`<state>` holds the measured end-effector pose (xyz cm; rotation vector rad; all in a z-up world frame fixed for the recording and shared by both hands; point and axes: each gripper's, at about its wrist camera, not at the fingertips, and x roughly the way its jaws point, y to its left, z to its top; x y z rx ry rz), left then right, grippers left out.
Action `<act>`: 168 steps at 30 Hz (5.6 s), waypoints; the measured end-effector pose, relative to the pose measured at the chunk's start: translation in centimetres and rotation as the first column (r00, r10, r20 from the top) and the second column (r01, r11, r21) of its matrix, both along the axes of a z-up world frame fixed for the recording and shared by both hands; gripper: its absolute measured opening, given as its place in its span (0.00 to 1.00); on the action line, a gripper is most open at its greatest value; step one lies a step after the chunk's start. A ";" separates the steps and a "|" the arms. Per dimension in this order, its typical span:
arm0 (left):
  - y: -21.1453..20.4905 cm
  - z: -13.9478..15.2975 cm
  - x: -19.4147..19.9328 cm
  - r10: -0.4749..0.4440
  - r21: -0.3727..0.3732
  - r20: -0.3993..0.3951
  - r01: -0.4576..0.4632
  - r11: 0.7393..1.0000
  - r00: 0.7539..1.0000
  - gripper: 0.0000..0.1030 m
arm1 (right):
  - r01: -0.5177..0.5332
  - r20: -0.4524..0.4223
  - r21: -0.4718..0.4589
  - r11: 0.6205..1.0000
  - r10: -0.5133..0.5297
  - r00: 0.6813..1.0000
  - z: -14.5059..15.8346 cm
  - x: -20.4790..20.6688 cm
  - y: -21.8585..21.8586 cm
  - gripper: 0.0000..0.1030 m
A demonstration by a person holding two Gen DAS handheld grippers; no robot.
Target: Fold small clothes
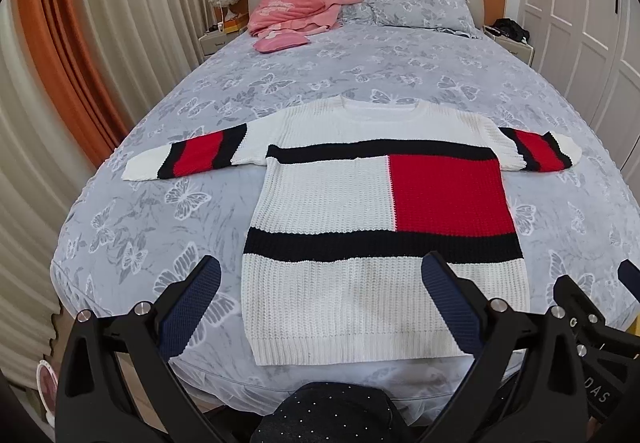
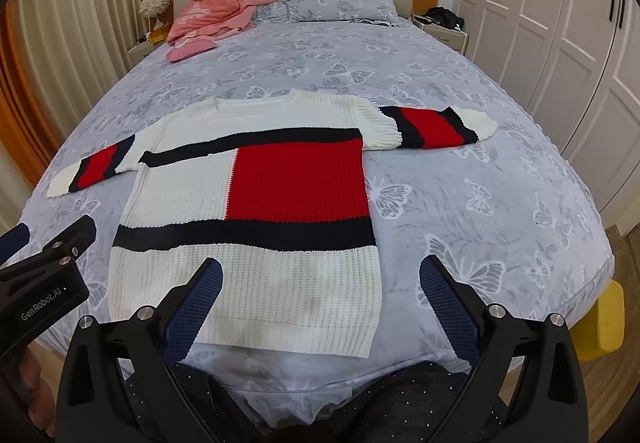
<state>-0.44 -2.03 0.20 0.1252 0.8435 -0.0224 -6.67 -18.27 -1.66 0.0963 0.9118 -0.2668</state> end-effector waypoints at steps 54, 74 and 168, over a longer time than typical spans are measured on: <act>-0.5 0.2 -0.3 0.002 0.009 -0.001 -0.002 1.000 1.000 0.95 | -0.011 0.018 0.011 1.000 0.011 1.000 1.1 1.3 0.4 0.95; -0.4 0.4 -0.3 0.001 0.008 -0.004 -0.001 1.000 1.000 0.95 | -0.009 0.017 0.018 1.000 0.008 1.000 1.0 1.0 0.2 0.95; -6.6 -19.1 41.2 -0.031 -0.576 -0.387 -0.215 0.789 0.921 0.25 | -0.076 -0.070 0.192 0.979 0.091 0.993 -15.7 26.8 -18.9 0.73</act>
